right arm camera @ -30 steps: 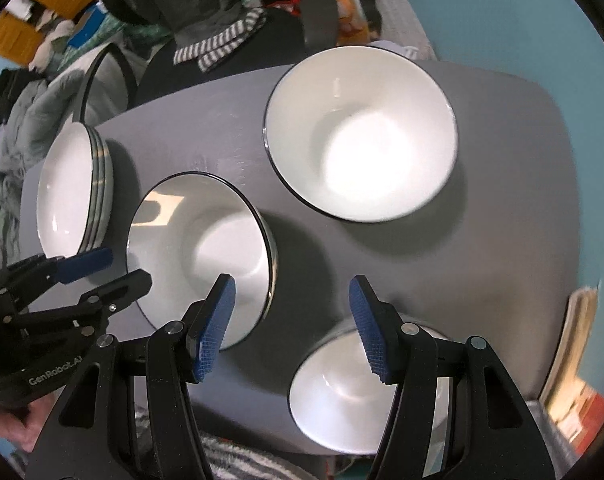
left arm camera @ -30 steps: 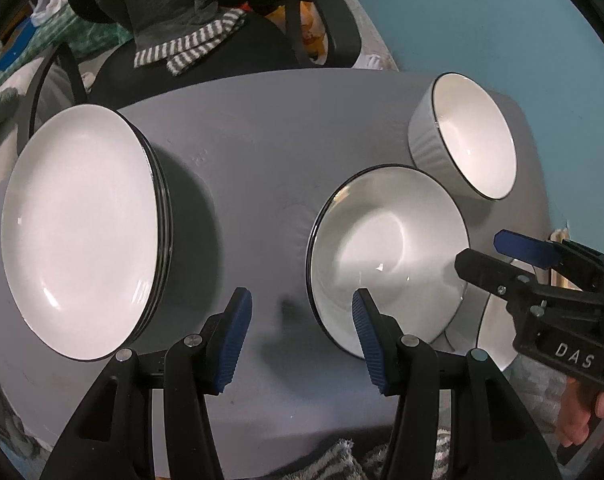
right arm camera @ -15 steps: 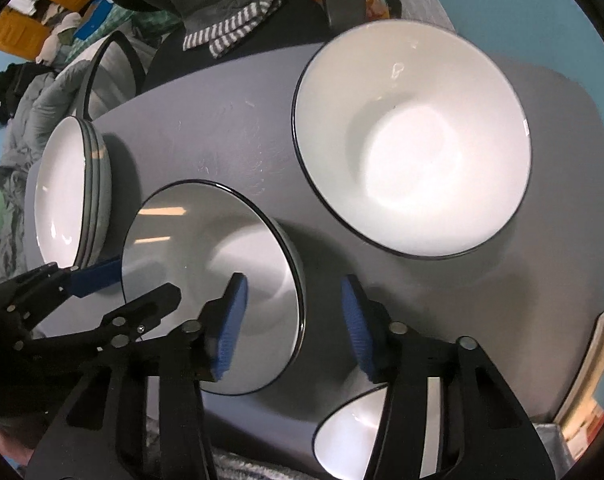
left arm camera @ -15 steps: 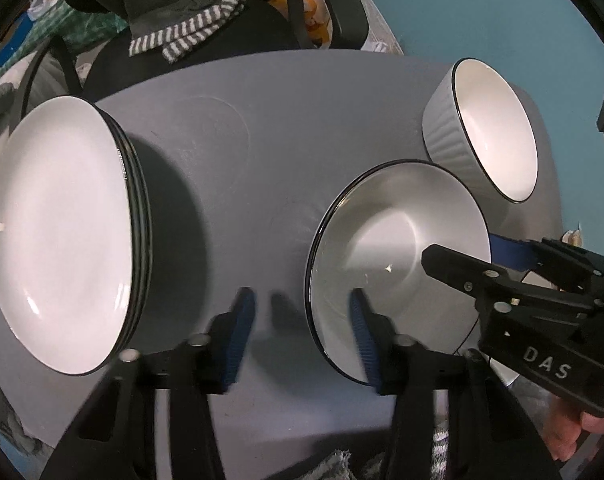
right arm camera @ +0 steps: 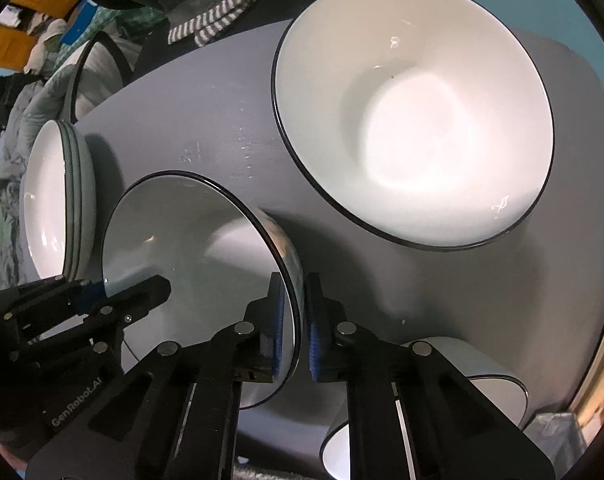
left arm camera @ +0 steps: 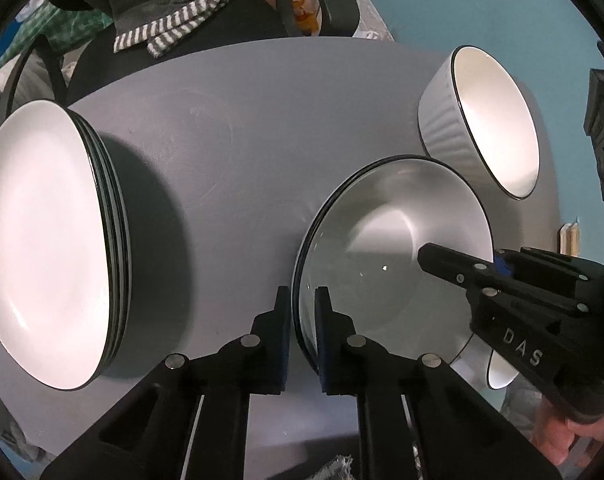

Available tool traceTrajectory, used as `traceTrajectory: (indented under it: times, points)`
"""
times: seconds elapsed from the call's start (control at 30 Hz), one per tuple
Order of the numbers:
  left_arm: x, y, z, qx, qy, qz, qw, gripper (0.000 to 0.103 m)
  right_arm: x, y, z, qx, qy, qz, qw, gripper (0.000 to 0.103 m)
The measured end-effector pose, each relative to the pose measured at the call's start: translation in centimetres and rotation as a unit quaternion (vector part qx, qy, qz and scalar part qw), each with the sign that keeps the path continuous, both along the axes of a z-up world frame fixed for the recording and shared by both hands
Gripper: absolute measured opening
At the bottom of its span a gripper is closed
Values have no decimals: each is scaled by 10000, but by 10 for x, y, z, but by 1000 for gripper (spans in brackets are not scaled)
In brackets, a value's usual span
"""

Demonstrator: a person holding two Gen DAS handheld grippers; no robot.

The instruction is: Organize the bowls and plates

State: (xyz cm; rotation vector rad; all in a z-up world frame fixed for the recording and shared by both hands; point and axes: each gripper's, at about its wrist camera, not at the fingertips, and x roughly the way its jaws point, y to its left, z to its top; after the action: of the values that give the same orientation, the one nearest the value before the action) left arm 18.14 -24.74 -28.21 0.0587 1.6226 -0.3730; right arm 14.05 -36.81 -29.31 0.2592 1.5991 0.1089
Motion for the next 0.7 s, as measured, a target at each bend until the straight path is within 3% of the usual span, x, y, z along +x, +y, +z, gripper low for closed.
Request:
traceTrajectory:
  times: [0.23, 0.7]
  points:
    - [0, -1, -5, -18, 72, 52, 10000, 9, -3, 1, 0, -262, 2, 149, 9995, 7]
    - [-5, 6, -13, -13, 151, 106, 9998, 7, 0, 0, 3, -288, 122, 71, 9995, 6]
